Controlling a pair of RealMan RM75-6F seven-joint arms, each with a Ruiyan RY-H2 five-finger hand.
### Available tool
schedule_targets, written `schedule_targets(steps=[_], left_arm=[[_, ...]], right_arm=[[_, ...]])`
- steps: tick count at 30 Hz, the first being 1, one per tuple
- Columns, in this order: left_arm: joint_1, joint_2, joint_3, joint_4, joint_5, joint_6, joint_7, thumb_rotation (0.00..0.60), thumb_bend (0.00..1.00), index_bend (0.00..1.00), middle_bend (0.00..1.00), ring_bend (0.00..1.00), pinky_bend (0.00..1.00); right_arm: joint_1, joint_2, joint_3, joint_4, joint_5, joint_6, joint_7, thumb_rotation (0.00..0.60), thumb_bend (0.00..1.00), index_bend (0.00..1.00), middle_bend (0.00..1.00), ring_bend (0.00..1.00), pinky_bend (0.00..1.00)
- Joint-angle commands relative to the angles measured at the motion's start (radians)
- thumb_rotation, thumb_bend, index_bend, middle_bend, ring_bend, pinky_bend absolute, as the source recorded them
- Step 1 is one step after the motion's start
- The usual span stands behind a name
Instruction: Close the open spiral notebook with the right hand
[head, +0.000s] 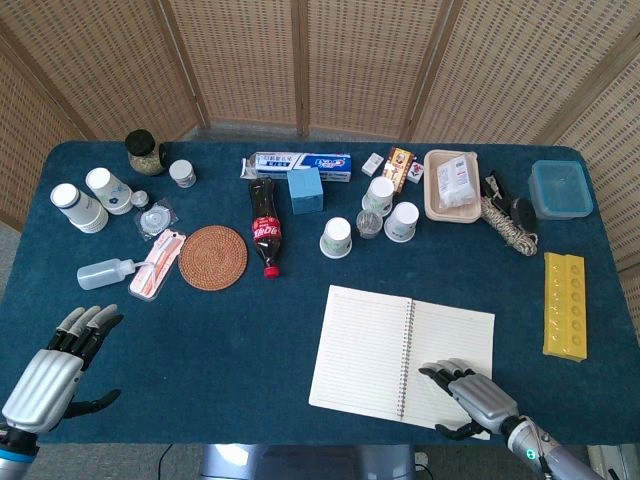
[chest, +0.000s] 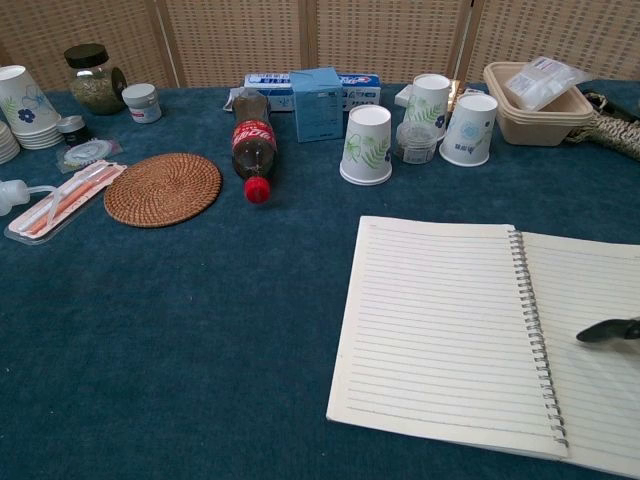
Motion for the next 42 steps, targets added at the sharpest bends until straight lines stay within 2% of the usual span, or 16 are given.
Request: schedule_targets(steps=[1,22,28,33,42], left_arm=[[-0.001,-0.002,0.000,0.000,0.001,-0.002,0.001,0.600,0.07,0.00,0.00,0.00,0.00],[-0.003,-0.009,0.005,-0.006,0.012,-0.006,0.009,0.600,0.07,0.00,0.00,0.00,0.00],[-0.005,-0.011,0.003,-0.008,0.013,-0.007,0.006,0.600,0.07,0.00,0.00,0.00,0.00],[-0.004,-0.010,0.004,-0.010,0.017,-0.004,0.007,0.600,0.07,0.00,0.00,0.00,0.00],[-0.005,-0.005,0.000,-0.007,0.009,-0.002,0.005,0.600,0.07,0.00,0.00,0.00,0.00]], right_arm=[[-0.016,0.012,-0.015,0.009,-0.019,0.021,0.015,0.422,0.37,0.00,0.14,0.02,0.00],[-0.101,0.063,-0.104,0.061,-0.116,0.114,0.088,0.393,0.38,0.00,0.15,0.06,0.01],[-0.147,0.051,-0.108,0.085,-0.200,0.235,0.086,0.353,0.37,0.00,0.10,0.07,0.06],[-0.184,0.012,-0.091,0.144,-0.242,0.328,0.085,0.348,0.35,0.00,0.00,0.01,0.06],[-0.310,-0.109,-0.085,0.379,-0.268,0.512,0.127,0.394,0.34,0.00,0.00,0.00,0.02]])
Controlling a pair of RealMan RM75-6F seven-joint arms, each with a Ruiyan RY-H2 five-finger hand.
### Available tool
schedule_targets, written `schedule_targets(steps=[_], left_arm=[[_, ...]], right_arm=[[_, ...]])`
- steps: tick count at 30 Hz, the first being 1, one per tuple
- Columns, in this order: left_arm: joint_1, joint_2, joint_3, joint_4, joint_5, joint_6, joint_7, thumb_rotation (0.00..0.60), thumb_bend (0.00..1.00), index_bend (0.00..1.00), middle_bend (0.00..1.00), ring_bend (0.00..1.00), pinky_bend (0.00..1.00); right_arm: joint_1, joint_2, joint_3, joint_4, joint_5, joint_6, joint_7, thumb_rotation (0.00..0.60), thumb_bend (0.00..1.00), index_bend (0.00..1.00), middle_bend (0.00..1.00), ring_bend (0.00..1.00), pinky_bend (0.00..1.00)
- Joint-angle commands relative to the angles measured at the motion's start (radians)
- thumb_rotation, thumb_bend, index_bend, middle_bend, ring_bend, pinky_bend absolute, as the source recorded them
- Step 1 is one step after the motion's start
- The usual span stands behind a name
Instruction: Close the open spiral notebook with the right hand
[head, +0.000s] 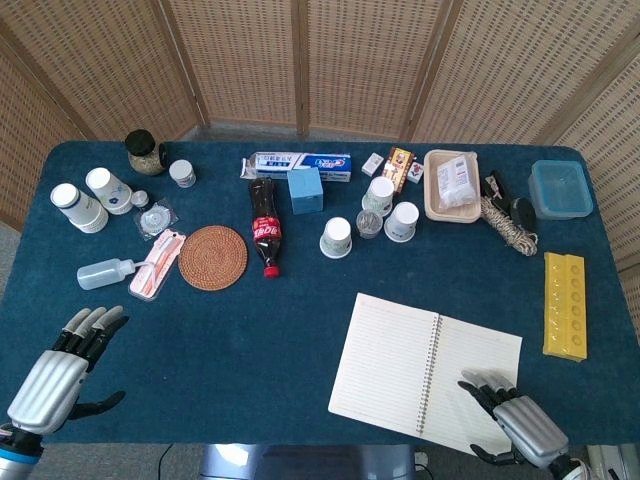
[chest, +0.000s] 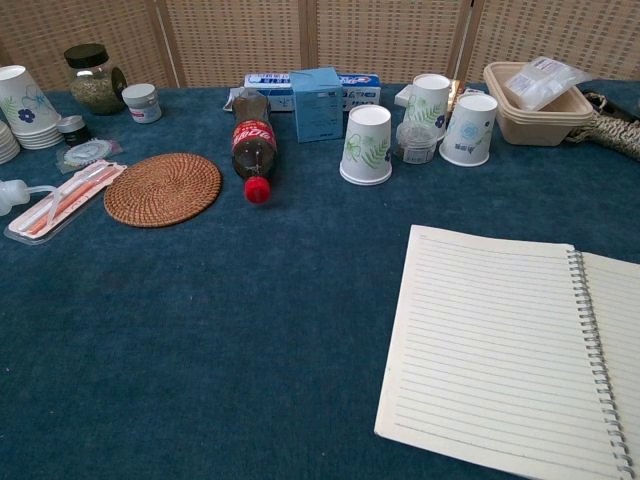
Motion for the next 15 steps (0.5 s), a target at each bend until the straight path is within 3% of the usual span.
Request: schedule_targets(steps=[1,10,15], left_arm=[[-0.004,0.002,-0.003,-0.004,0.001,-0.003,0.002,0.600,0.07,0.00,0.00,0.00,0.00],[-0.008,0.016,-0.009,-0.042,0.020,0.007,0.024,0.600,0.07,0.00,0.00,0.00,0.00],[-0.007,0.020,-0.009,-0.057,0.030,0.010,0.041,0.600,0.07,0.00,0.00,0.00,0.00]], right_arm=[[-0.073,-0.071,-0.003,0.132,-0.011,0.075,0.042,0.397,0.34,0.00,0.00,0.00,0.02],[-0.177,-0.195,-0.011,0.398,-0.017,0.199,0.160,0.400,0.34,0.00,0.00,0.00,0.02],[-0.218,-0.231,-0.017,0.492,-0.014,0.240,0.209,0.400,0.34,0.00,0.00,0.00,0.02]])
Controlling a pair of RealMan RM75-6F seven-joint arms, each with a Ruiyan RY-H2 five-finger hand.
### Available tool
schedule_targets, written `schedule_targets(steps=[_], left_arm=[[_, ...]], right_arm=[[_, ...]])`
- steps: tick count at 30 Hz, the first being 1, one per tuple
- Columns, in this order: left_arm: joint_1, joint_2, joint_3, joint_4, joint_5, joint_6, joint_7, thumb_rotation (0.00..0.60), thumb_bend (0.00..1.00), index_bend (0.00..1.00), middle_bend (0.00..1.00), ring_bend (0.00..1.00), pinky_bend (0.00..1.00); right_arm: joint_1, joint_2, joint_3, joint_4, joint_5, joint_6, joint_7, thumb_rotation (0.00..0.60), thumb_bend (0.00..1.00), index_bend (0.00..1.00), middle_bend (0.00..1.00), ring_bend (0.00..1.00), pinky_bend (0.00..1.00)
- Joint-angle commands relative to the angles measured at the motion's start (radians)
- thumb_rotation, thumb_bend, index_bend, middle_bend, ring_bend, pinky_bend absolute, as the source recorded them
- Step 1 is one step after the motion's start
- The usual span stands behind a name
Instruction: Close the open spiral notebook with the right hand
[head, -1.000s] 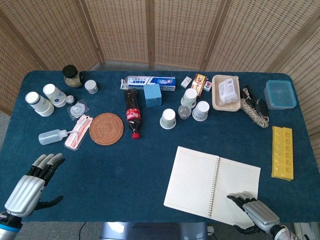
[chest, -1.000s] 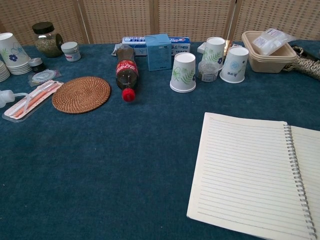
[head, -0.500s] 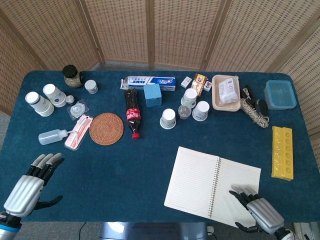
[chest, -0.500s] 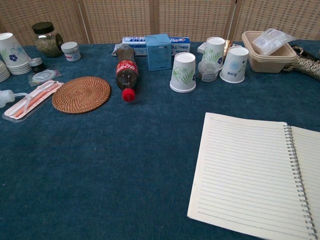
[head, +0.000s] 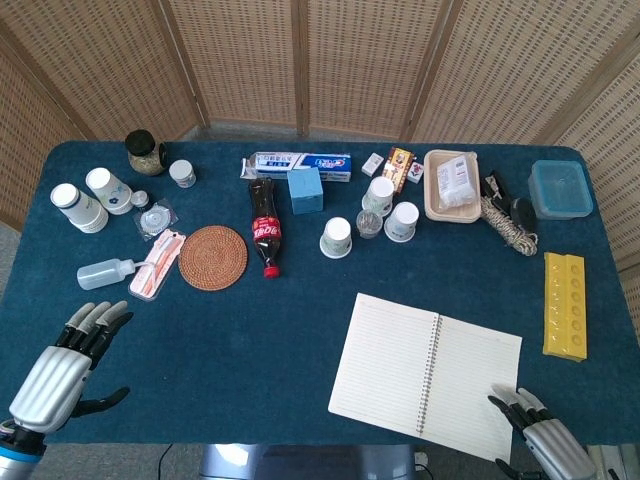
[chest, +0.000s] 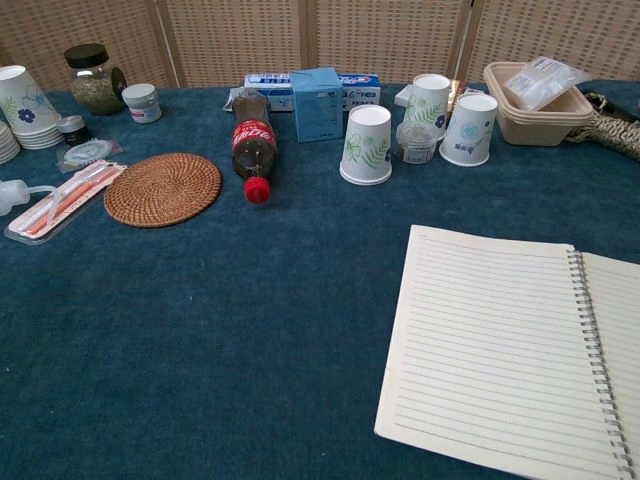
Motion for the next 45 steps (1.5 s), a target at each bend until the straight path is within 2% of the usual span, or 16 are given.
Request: schedule_targets(steps=[1,9,13,17,21,22,30,32,34,36,39,41,45], left_arm=[[0.001,0.001,0.000,-0.008,0.004,0.002,0.009,0.600,0.07,0.00,0.00,0.00,0.00],[0.000,-0.008,-0.002,-0.019,0.007,-0.003,0.024,0.600,0.07,0.00,0.00,0.00,0.00],[0.002,-0.006,-0.003,-0.023,0.005,0.001,0.030,0.600,0.07,0.00,0.00,0.00,0.00],[0.005,-0.005,-0.003,-0.025,0.003,0.003,0.031,0.600,0.07,0.00,0.00,0.00,0.00],[0.009,-0.006,-0.004,-0.024,0.005,0.011,0.027,0.600,0.07,0.00,0.00,0.00,0.00],[0.009,-0.006,-0.004,-0.024,0.005,0.012,0.025,0.600,0.07,0.00,0.00,0.00,0.00],[0.011,-0.005,-0.004,-0.024,0.007,0.015,0.021,0.600,0.07,0.00,0.00,0.00,0.00],[0.013,-0.003,-0.005,-0.024,0.006,0.018,0.020,0.600,0.07,0.00,0.00,0.00,0.00],[0.013,-0.002,-0.005,-0.024,0.005,0.018,0.019,0.600,0.07,0.00,0.00,0.00,0.00],[0.014,-0.002,-0.004,-0.022,0.002,0.018,0.015,0.600,0.07,0.00,0.00,0.00,0.00],[0.014,-0.003,-0.005,-0.019,0.000,0.018,0.010,0.600,0.07,0.00,0.00,0.00,0.00],[0.014,-0.003,-0.005,-0.017,0.000,0.018,0.006,0.600,0.07,0.00,0.00,0.00,0.00],[0.014,-0.002,-0.005,-0.014,0.001,0.021,-0.003,0.600,0.07,0.00,0.00,0.00,0.00]], right_arm=[[-0.044,-0.038,-0.004,0.076,0.004,0.043,0.038,0.399,0.34,0.00,0.00,0.00,0.02],[-0.078,-0.104,0.004,0.202,0.002,0.074,0.058,0.421,0.33,0.00,0.00,0.00,0.02],[-0.083,-0.132,0.008,0.243,-0.001,0.071,0.044,0.437,0.29,0.00,0.00,0.00,0.02],[-0.085,-0.149,0.015,0.268,-0.004,0.080,0.027,0.490,0.26,0.00,0.00,0.00,0.02],[-0.094,-0.178,0.037,0.307,-0.005,0.118,-0.022,0.588,0.22,0.00,0.00,0.00,0.02],[-0.097,-0.186,0.043,0.317,-0.004,0.125,-0.033,0.598,0.22,0.00,0.00,0.00,0.02],[-0.099,-0.246,0.063,0.395,-0.006,0.152,-0.065,0.600,0.22,0.00,0.00,0.00,0.03],[-0.093,-0.260,0.063,0.405,-0.013,0.164,-0.043,0.600,0.25,0.00,0.00,0.00,0.05],[-0.090,-0.267,0.063,0.417,-0.017,0.173,-0.021,0.600,0.30,0.03,0.00,0.00,0.06],[-0.088,-0.276,0.063,0.427,-0.020,0.186,0.004,0.600,0.37,0.16,0.00,0.00,0.08],[-0.086,-0.288,0.067,0.436,-0.020,0.200,0.028,0.600,0.40,0.34,0.00,0.00,0.10],[-0.083,-0.297,0.073,0.441,-0.021,0.215,0.040,0.600,0.40,0.40,0.00,0.00,0.12],[-0.067,-0.317,0.088,0.443,-0.024,0.244,0.050,0.600,0.40,0.39,0.00,0.00,0.13]])
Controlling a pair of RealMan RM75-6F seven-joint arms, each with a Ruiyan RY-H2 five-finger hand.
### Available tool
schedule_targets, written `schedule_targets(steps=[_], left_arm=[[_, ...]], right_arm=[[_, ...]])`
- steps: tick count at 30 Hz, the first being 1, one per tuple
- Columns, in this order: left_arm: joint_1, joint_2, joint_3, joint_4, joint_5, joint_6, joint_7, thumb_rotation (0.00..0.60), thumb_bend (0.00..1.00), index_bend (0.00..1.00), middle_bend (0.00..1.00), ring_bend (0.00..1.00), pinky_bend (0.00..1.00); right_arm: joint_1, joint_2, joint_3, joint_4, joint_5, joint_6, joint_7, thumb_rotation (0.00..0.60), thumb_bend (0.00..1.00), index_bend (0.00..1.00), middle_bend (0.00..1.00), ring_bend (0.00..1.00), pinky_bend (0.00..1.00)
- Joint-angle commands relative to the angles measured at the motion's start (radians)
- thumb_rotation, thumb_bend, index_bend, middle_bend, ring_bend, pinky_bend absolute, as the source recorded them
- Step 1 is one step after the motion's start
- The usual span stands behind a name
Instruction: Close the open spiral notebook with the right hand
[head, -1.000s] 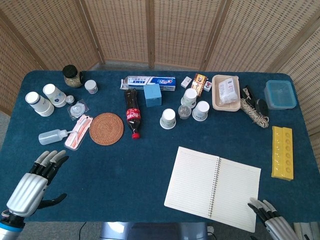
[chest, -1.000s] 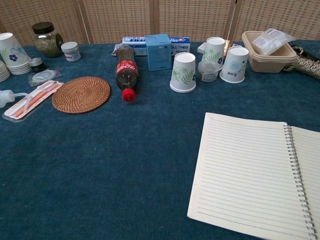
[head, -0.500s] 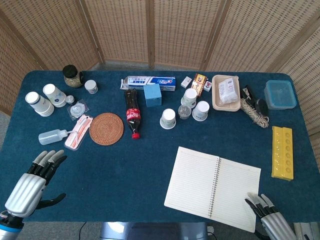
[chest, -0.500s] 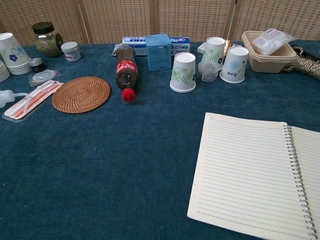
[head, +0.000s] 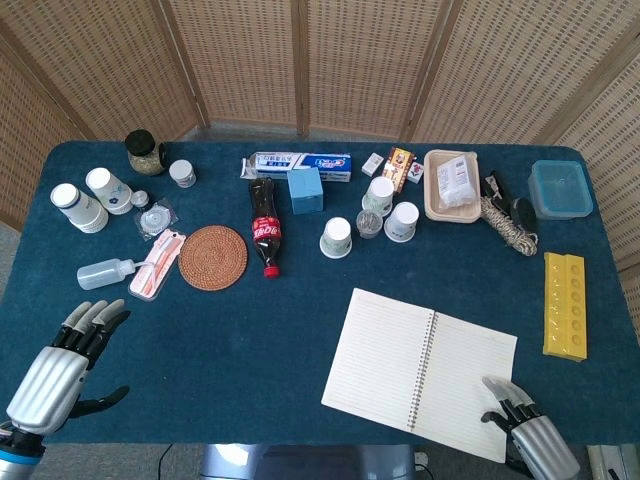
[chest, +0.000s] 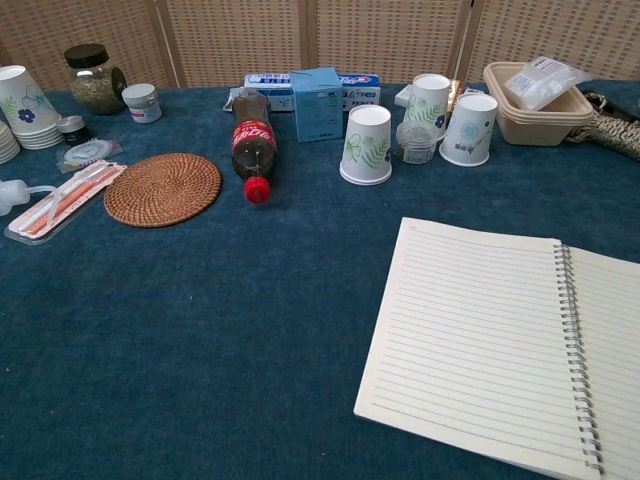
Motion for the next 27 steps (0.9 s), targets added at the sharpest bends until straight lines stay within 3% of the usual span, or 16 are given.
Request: schedule_targets(steps=[1,5,9,12,27], left_arm=[[0.000,0.001,0.000,0.001,0.000,0.002,-0.005,0.600,0.07,0.00,0.00,0.00,0.00],[0.004,0.004,0.000,0.006,0.001,0.010,-0.016,0.600,0.07,0.00,0.00,0.00,0.00],[0.006,0.006,0.000,0.011,-0.001,0.016,-0.029,0.600,0.07,0.00,0.00,0.00,0.00],[0.007,0.006,0.000,0.015,-0.001,0.018,-0.038,0.600,0.07,0.00,0.00,0.00,0.00],[0.011,0.013,-0.002,0.038,-0.005,0.035,-0.091,0.600,0.07,0.00,0.00,0.00,0.00]], right_arm=[[0.013,-0.012,0.012,0.000,-0.002,0.014,0.003,0.600,0.39,0.37,0.00,0.00,0.13],[0.039,-0.017,0.036,-0.029,-0.004,0.049,-0.013,0.600,0.39,0.33,0.00,0.00,0.15],[0.063,-0.011,0.055,-0.075,-0.005,0.065,-0.042,0.600,0.35,0.08,0.00,0.00,0.15],[0.087,0.001,0.073,-0.124,-0.005,0.066,-0.075,0.600,0.30,0.00,0.00,0.00,0.15],[0.248,0.131,0.168,-0.555,0.000,-0.053,-0.252,0.600,0.22,0.00,0.00,0.00,0.14]])
